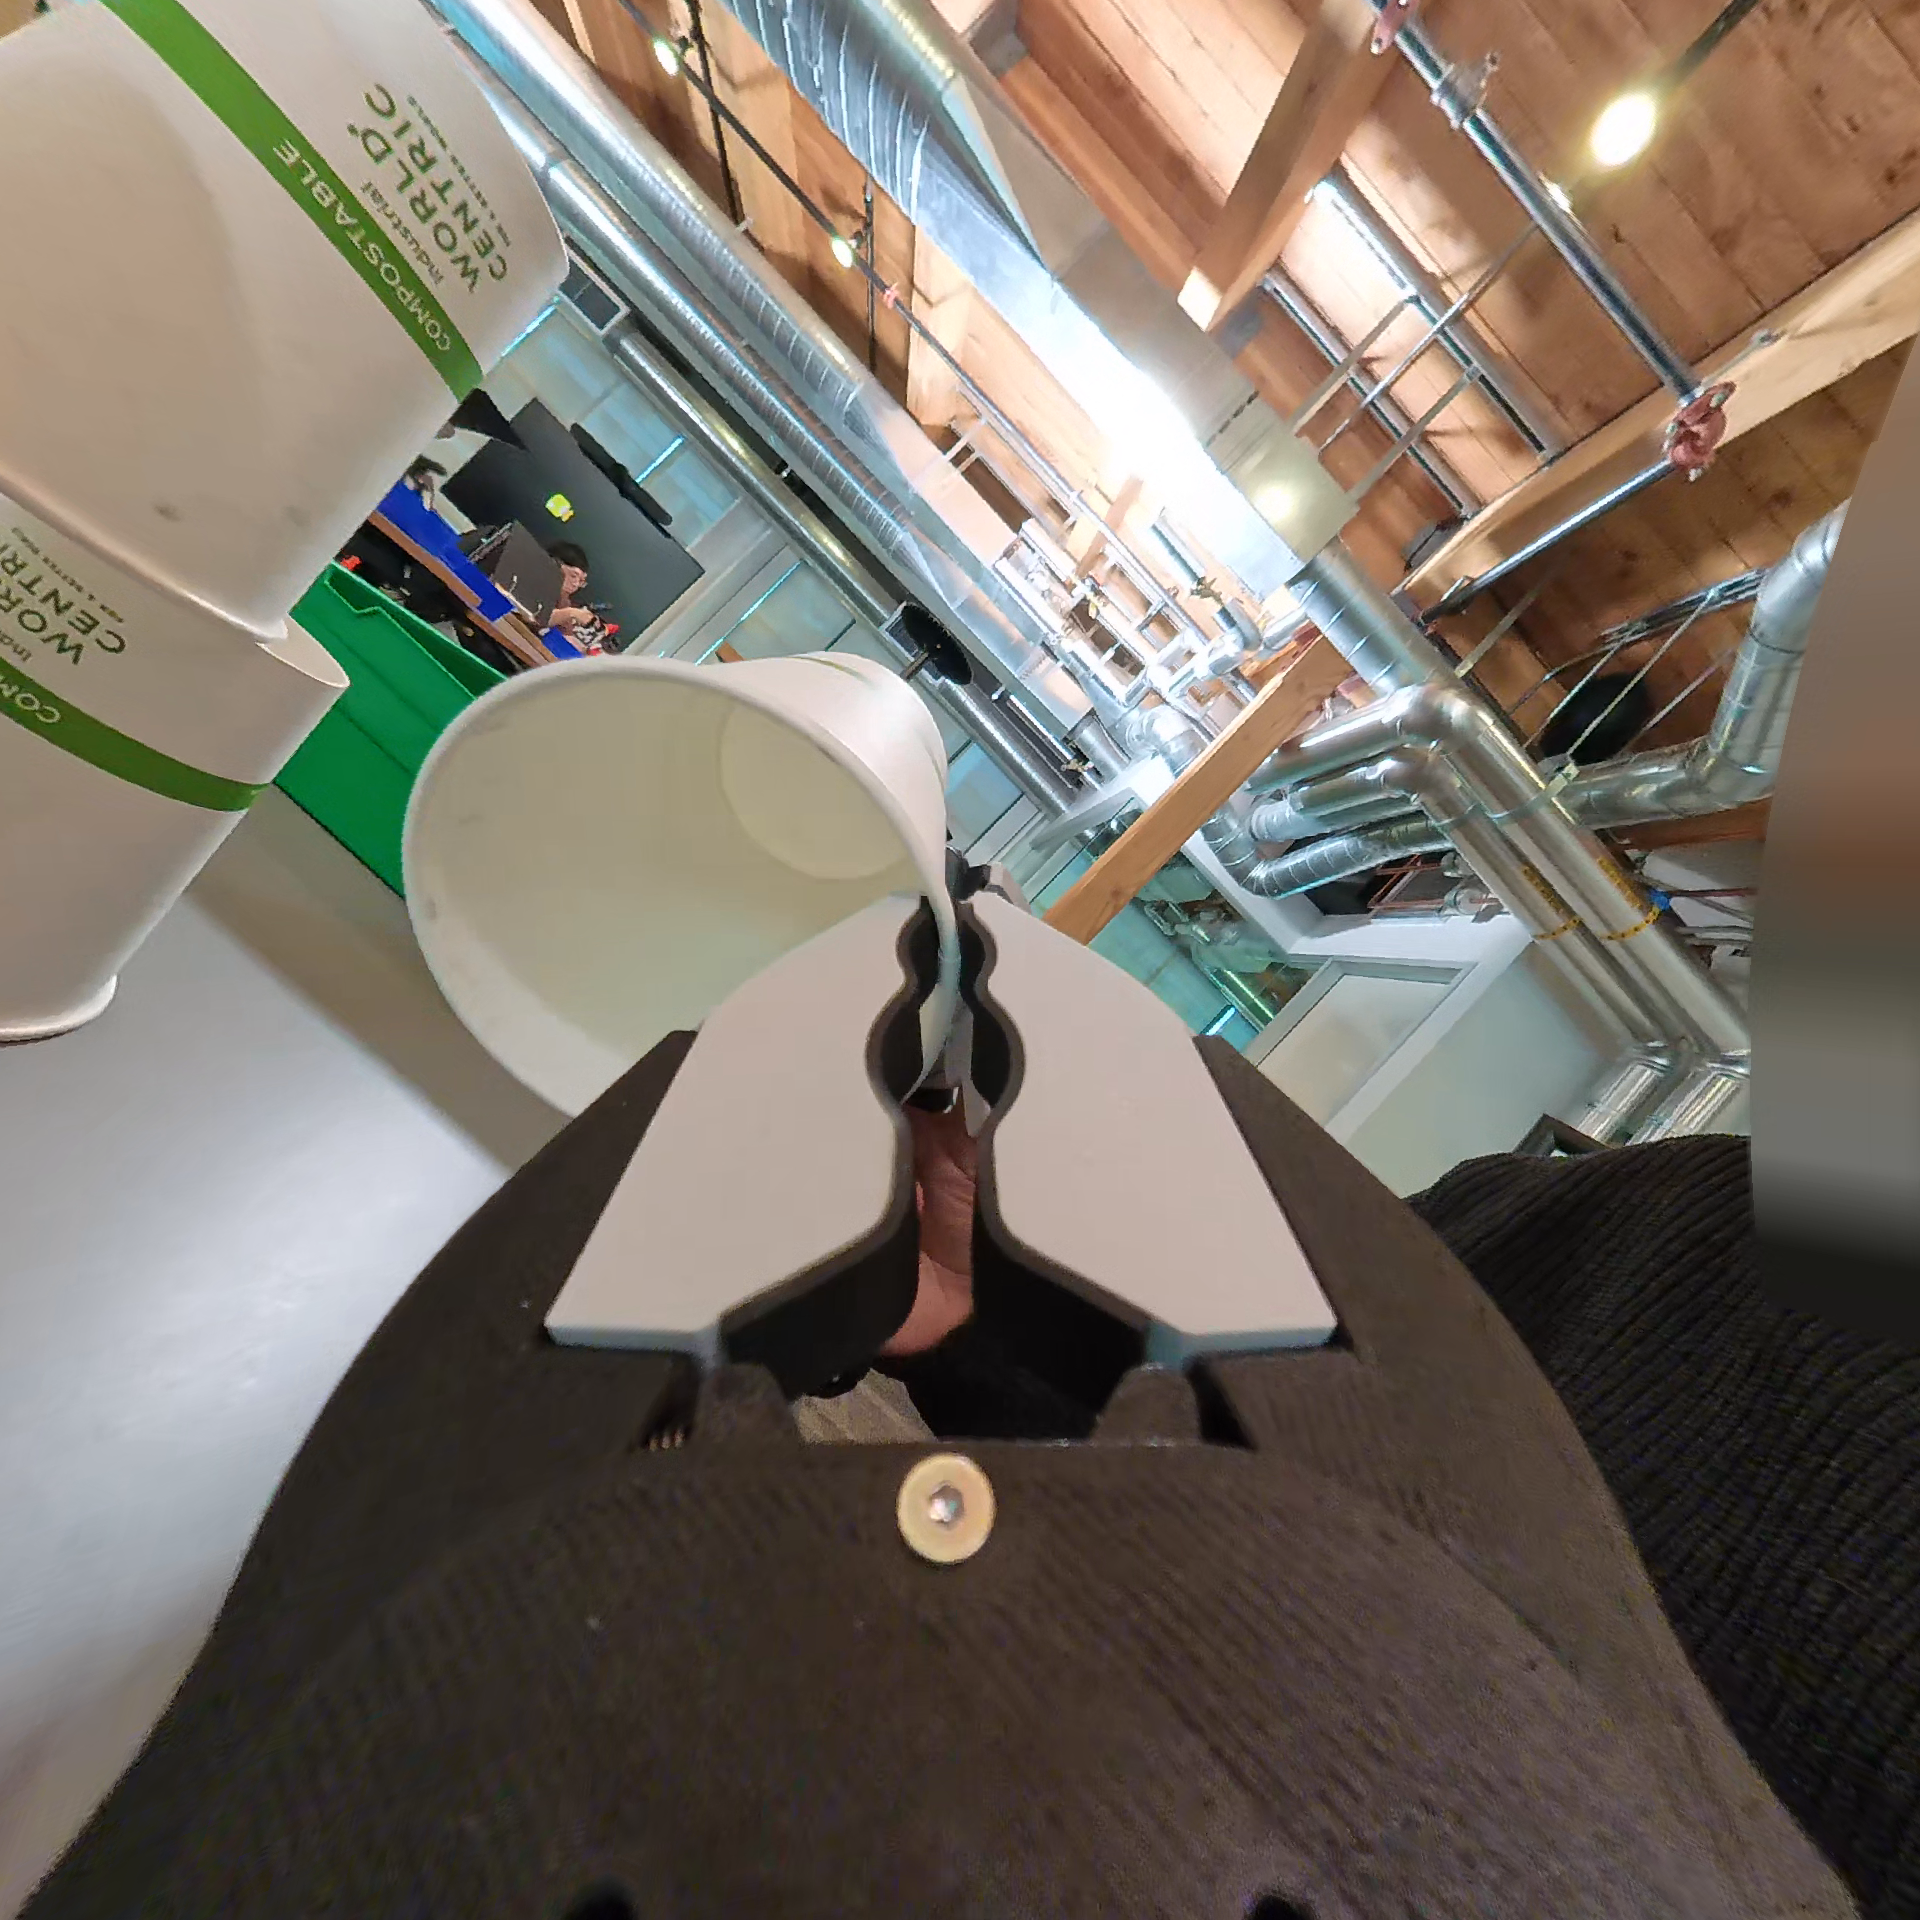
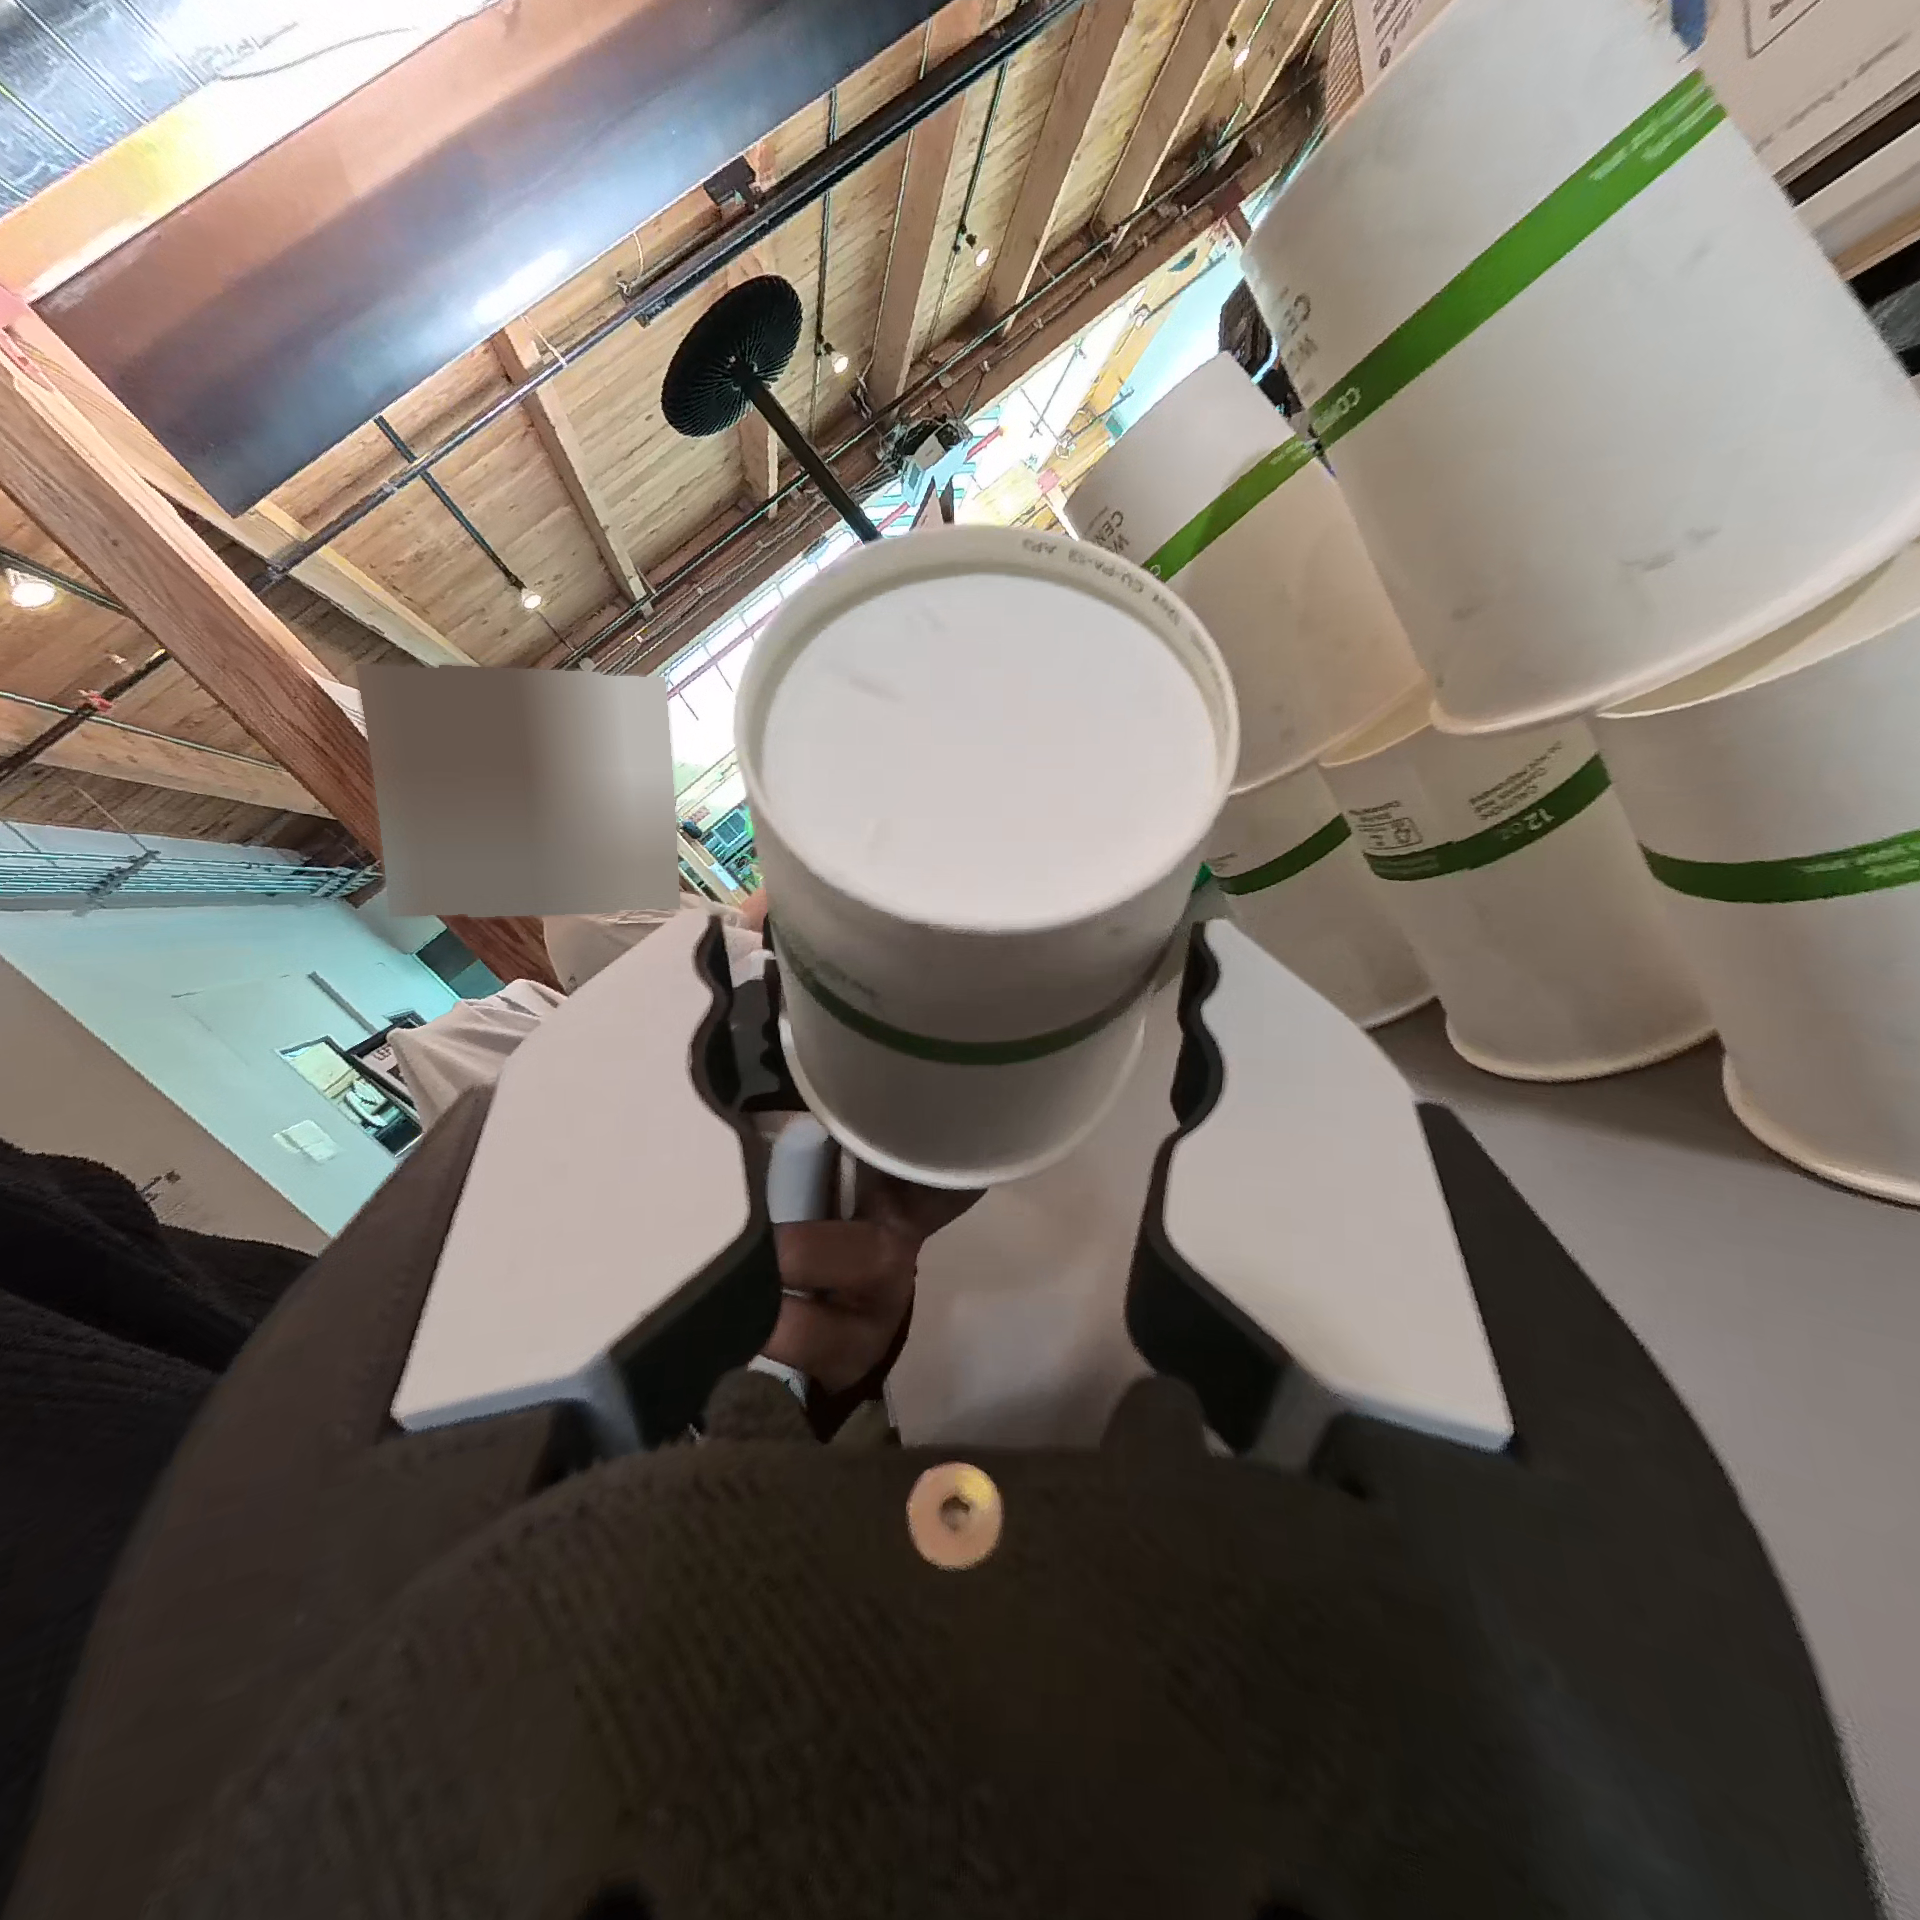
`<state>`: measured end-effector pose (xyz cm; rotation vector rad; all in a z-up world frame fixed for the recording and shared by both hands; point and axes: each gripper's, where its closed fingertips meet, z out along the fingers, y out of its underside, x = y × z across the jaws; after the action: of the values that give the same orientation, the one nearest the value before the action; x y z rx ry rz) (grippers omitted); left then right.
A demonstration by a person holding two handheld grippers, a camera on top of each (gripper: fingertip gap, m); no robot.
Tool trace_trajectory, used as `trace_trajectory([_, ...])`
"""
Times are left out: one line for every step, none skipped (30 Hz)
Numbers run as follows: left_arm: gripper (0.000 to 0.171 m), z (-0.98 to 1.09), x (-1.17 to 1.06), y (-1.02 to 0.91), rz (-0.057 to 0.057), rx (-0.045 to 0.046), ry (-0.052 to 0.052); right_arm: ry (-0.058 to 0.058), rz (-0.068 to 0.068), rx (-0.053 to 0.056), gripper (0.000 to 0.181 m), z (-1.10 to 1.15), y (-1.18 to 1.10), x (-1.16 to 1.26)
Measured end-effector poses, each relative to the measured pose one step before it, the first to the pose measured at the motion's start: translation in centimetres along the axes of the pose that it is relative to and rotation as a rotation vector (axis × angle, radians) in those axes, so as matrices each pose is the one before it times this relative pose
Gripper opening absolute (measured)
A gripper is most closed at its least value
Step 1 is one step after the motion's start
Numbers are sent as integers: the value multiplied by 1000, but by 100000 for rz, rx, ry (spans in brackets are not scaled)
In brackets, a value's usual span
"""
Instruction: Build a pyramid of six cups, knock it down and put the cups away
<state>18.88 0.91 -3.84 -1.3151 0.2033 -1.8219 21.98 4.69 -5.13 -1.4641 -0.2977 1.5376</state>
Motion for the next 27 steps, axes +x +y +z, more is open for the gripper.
trace_trajectory([4,59,23,158,-123,-443,131,-373,399,-392,83,48,96,-36])
trace_trajectory([4,80,15,203,-126,-722,93,-214,319,-42,82,11,31,-27])
trace_trajectory([4,80,46,225,59,-668,223,101,-28,475,80,-38,-76,18])
trace_trajectory([4,67,44,212,198,-603,115,274,-341,691,77,-92,-150,56])
trace_trajectory([4,89,37,256,165,-929,123,46,-494,759,76,-103,-179,21])
trace_trajectory([4,100,-1,316,94,-1295,-19,-101,-446,630,76,-89,-168,-17])
trace_trajectory([4,120,18,347,341,-1387,5,-45,-457,581,76,-69,-127,-24])
trace_trajectory([4,106,3,292,467,-1086,-122,114,-561,558,76,-49,-105,-9])
trace_trajectory([4,86,-14,246,456,-947,-238,131,-608,421,75,-31,-84,-29])
trace_trajectory([4,55,-1,218,472,-936,-99,77,-688,255,75,-26,-53,-34])
trace_trajectory([4,48,-7,189,542,-945,-177,103,-732,95,75,-17,-45,-20])
trace_trajectory([4,28,-24,184,744,-984,-211,53,-645,18,75,-8,-19,-30])
trace_trajectory([4,22,-19,153,848,-875,-175,26,-462,24,75,-5,-14,-19])
trace_trajectory([4,28,-24,163,786,-929,-249,109,-392,-7,75,-16,-15,-11])
trace_trajectory([4,38,-35,163,787,-956,-388,125,-468,14,75,-10,-9,-13])
trace_trajectory([4,41,-32,158,858,-882,-390,82,-611,3,75,-17,-20,-12])
trace_trajectory([5,57,-22,189,779,-1038,-348,68,-702,-62,75,-8,-9,-39])
trace_trajectory([5,61,-38,220,719,-1226,-403,131,-733,-130,75,-5,-13,-27])
trace_trajectory([6,59,-65,222,655,-1250,-546,205,-743,-178,75,-12,0,-10])
trace_trajectory([8,72,-94,235,528,-1353,-682,236,-807,-254,75,-2,15,-20])
trace_trajectory([9,63,-105,253,320,-1436,-621,295,-930,-463,75,15,44,-8])
trace_trajectory([10,48,-77,196,294,-1176,-374,402,-1033,-552,75,9,42,-6])
trace_trajectory([11,14,-68,118,267,-714,-269,492,-1126,-309,75,0,8,2])
trace_trajectory([11,-1,-96,41,26,-294,-454,500,-1252,-120,75,-16,-23,-12])
trace_trajectory([12,-36,-117,-18,-171,-20,-436,403,-1258,-152,75,-18,-33,-5])
trace_trajectory([12,-50,-114,-52,-270,167,-357,368,-1139,-212,75,-27,-35,-7])
trace_trajectory([13,-47,-148,-58,-372,172,-507,422,-1033,-217,75,-24,-27,20])
